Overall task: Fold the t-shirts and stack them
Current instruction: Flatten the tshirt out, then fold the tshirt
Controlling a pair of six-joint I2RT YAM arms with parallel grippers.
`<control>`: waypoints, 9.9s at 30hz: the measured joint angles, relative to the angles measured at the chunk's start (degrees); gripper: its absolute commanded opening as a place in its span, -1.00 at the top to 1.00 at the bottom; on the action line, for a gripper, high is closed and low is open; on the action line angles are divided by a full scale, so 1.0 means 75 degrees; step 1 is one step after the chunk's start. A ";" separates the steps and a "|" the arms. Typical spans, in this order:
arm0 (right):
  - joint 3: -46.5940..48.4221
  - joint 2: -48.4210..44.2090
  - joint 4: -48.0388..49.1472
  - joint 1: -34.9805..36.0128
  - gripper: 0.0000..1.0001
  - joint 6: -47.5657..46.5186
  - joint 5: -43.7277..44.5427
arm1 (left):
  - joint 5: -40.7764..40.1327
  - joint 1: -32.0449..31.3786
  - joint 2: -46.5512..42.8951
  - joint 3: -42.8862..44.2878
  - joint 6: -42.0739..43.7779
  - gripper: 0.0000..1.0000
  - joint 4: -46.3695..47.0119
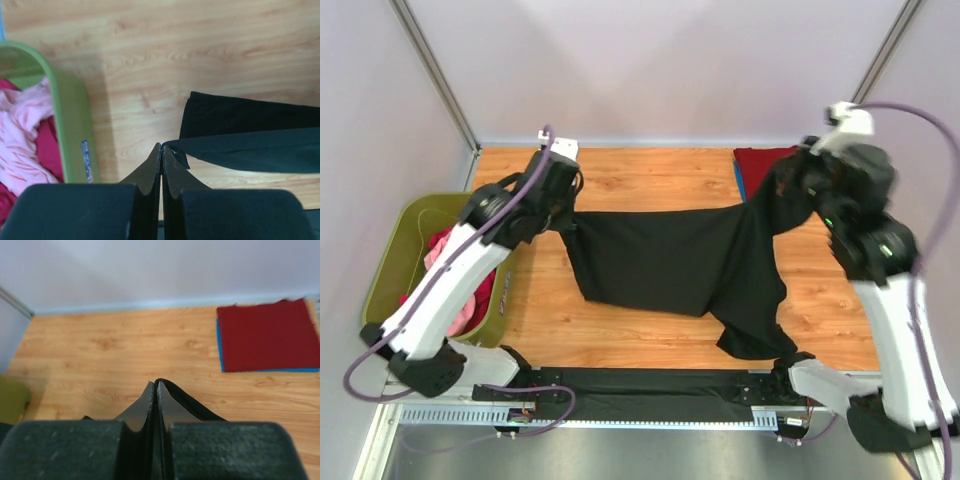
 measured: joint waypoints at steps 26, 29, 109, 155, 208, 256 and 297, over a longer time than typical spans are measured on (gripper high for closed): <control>0.2398 0.8300 0.0294 -0.0321 0.12 -0.0309 -0.2095 | 0.2926 0.3013 0.4488 -0.2492 0.0055 1.00 0.1166; 0.2597 0.8489 0.0038 -0.0901 0.18 -0.0402 -0.2305 | 0.2975 0.3118 0.4639 -0.2489 0.0064 1.00 0.1166; 0.1614 0.1565 0.0420 -0.0391 0.99 -0.1230 0.0382 | 0.2850 0.3025 0.0726 0.0828 -0.0067 1.00 0.0772; -0.0612 0.3786 0.4182 -0.0530 0.99 -0.2457 0.0245 | 0.3258 0.3057 0.1536 -0.2209 0.1950 1.00 0.4162; -0.2938 0.3491 0.2900 -0.1259 0.99 -0.1142 -0.0297 | 0.3856 0.3981 0.4162 -0.1807 0.4776 0.99 0.3797; -0.3800 0.5496 0.1198 -0.1072 0.57 0.1294 -0.1037 | 0.1990 0.3433 0.6470 -0.0781 0.1195 0.25 0.1778; 0.1751 0.9200 0.0597 -0.0624 0.85 0.1495 0.1460 | 0.3436 0.3395 0.7909 0.1676 0.0807 0.19 0.1690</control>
